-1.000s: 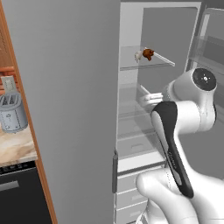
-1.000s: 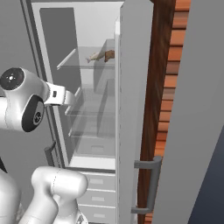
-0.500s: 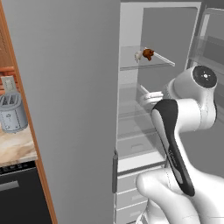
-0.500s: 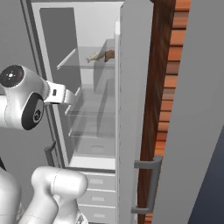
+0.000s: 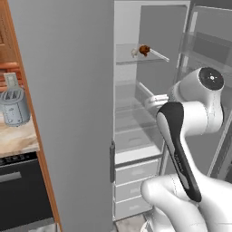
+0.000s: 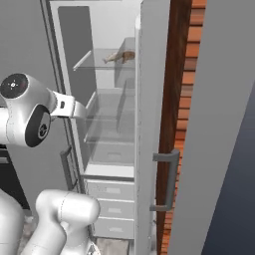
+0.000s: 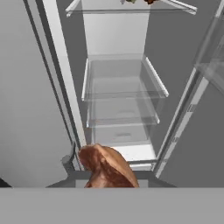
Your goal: Gather the mushroom and lime from the fridge and place them on a tray on the dining counter. Then gather the chicken drumstick and fish from the fridge and place them on the other tray.
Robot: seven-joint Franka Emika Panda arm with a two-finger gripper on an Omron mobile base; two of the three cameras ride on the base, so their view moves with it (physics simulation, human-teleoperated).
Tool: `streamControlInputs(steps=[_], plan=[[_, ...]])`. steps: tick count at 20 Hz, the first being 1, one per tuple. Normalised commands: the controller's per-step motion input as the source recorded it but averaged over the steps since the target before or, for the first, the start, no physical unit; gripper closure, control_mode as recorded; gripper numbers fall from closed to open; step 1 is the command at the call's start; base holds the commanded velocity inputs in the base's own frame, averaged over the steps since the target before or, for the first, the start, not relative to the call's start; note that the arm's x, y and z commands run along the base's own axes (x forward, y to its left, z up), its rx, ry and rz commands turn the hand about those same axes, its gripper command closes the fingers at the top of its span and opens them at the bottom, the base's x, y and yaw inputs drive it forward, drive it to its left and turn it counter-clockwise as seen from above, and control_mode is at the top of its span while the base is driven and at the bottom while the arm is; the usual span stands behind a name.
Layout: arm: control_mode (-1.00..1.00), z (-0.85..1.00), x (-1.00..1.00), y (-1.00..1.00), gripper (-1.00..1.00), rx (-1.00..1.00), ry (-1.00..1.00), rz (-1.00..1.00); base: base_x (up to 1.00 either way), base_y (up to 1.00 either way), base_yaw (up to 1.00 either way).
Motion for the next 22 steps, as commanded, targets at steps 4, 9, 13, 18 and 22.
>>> streamControlInputs(steps=[4, 9, 13, 18, 22], plan=[[1.00, 0.00, 0.00, 0.00, 1.00, 0.00, 0.00, 0.00, -0.29, 0.38, 0.05], [1.00, 0.00, 0.00, 0.00, 1.00, 0.00, 0.00, 0.00, -0.46, 0.92, 0.41], [1.00, 0.00, 0.00, 0.00, 1.00, 0.00, 0.00, 0.00, -0.55, 0.93, 0.77], [1.00, 0.00, 0.00, 0.00, 1.00, 0.00, 0.00, 0.00, -0.48, 0.70, 0.91], [1.00, 0.00, 0.00, 0.00, 1.00, 0.00, 0.00, 0.00, -0.38, 0.51, 0.98]])
